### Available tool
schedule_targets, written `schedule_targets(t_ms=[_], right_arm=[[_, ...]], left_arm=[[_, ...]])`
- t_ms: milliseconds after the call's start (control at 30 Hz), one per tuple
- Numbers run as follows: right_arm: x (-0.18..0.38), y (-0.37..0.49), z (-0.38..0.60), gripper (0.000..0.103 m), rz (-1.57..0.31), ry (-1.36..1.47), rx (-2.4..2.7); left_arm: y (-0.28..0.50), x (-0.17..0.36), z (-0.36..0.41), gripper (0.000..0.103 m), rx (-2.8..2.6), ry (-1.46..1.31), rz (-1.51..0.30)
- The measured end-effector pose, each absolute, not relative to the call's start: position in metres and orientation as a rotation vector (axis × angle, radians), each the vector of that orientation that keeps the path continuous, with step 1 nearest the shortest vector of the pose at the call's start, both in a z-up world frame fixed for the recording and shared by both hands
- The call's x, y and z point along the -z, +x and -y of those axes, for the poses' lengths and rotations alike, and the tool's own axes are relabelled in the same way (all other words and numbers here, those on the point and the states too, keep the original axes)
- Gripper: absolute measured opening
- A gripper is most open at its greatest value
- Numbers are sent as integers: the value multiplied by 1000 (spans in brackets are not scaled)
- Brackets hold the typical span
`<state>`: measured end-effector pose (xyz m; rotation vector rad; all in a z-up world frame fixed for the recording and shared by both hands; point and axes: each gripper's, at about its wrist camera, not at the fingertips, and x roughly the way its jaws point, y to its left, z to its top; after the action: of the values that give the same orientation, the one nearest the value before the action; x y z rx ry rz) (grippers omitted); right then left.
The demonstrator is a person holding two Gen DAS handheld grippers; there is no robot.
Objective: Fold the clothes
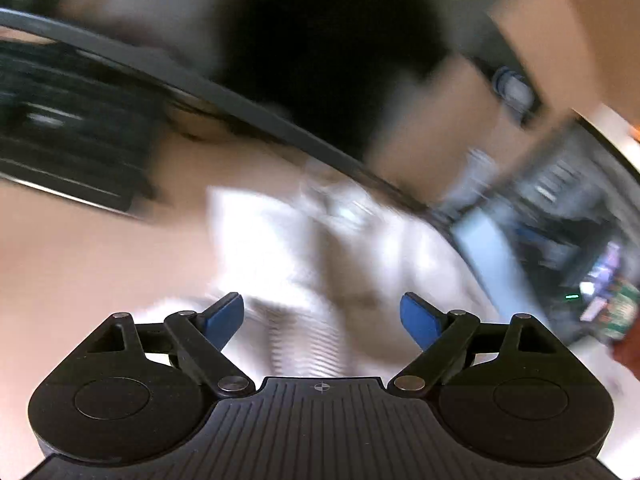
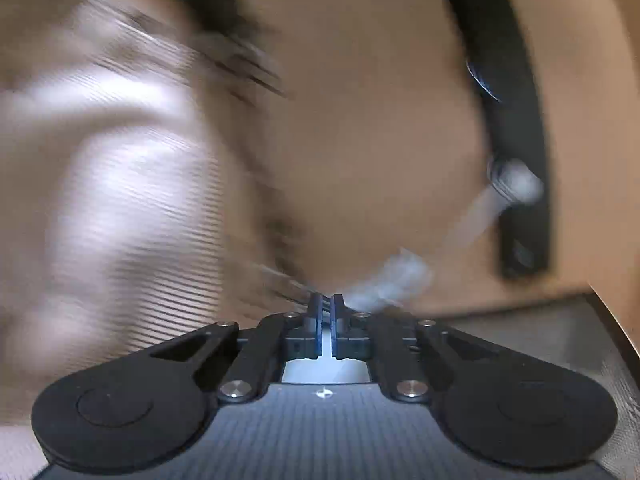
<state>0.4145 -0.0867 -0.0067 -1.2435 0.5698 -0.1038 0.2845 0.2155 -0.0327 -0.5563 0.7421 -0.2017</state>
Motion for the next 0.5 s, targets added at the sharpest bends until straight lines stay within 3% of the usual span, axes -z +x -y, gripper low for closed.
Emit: schedule_targets(t_ms=[67,133,200,267,400,433,467,500], right_arm=[[-10,440,106,4,-608,-1077,170],[-31,441,109,14,-654,-796,68],[-31,433,99,56,-694,-643,-65],[-17,421,85,69,-710,-570,-198],[23,392,60,71,-743,-651,-342],[32,390,58,71,-737,-723,-342],[41,388,56,67,-730,-795,-341],[50,385,54,46,-722,-866,-340]], left_arm=[[283,31,-235,90,87,-552,-748],[280,26,-247,95,79,-570,-751],[281,23,-241,98,148,-586,-766],[282,21,-229,98,209,-562,-786],[294,27,-181,98,260,-363,-853],[298,31,-169,93,258,-291,-872],[302,34,-162,83,242,-202,-888],[306,38,-155,54,226,-114,-902]])
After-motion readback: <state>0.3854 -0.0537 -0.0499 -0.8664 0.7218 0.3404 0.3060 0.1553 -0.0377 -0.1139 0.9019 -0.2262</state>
